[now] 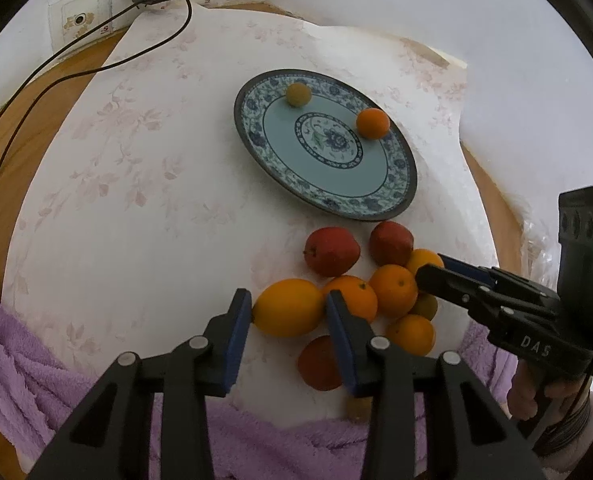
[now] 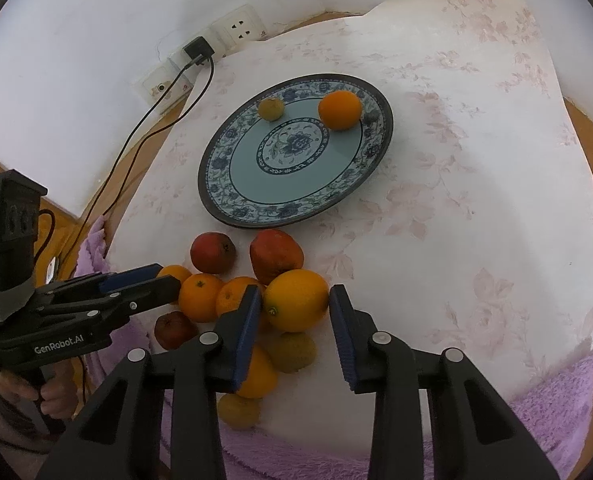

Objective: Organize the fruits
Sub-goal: 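Grasp a large orange with the left tool while the right tool grasps an orange, then carry both oranges onto the plate and open both tools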

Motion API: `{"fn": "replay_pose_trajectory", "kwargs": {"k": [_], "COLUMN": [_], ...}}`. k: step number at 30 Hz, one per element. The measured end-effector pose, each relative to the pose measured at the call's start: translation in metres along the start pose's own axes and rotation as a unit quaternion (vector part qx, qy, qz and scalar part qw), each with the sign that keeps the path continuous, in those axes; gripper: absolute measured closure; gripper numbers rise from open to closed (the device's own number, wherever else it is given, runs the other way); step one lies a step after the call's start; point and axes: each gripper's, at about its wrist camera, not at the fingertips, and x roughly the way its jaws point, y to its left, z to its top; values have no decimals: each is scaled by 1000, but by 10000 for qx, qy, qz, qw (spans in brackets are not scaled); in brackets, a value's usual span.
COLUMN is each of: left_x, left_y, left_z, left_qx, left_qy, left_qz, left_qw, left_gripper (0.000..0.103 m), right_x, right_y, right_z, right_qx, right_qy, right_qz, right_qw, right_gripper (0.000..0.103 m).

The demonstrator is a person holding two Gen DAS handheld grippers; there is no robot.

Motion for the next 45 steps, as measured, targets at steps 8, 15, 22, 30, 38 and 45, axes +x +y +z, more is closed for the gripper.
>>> {"fn": "replay_pose_trajectory", "kwargs": {"k": [8,15,22,30,38,45], "left_x": [-6,-18,-24,-20,-8,6], "left_y": [-5,-2,2,2,-2,-3], "left_z": [1,12,29,48,69,83], "left_qx": [109,181,238,273,344,491], "left_qy": [-84,-296,-484,-585,-620,-626], "left_qz": [25,170,280,283,222,270], "left_qw": [9999,9993,9982,9975,9972,9965], "left_gripper": [63,63,63,63,63,63], "right_x": [-8,-16,-20,-18,-4,13], "right_y": [-3,-4,3,6,11,14], "right_z": [4,9,18,37,53,64], "right_qx": [6,35,-143,-254,-316,-347], "right_qy": [-148,-239,-301,-386,-436,-400], "right_qz": [-23,-57,-137,-194,-290,-350], "right_qw": [9999,9997,9994,9987,9981,9980], "right_gripper": [67,67,67,67,67,67]}}
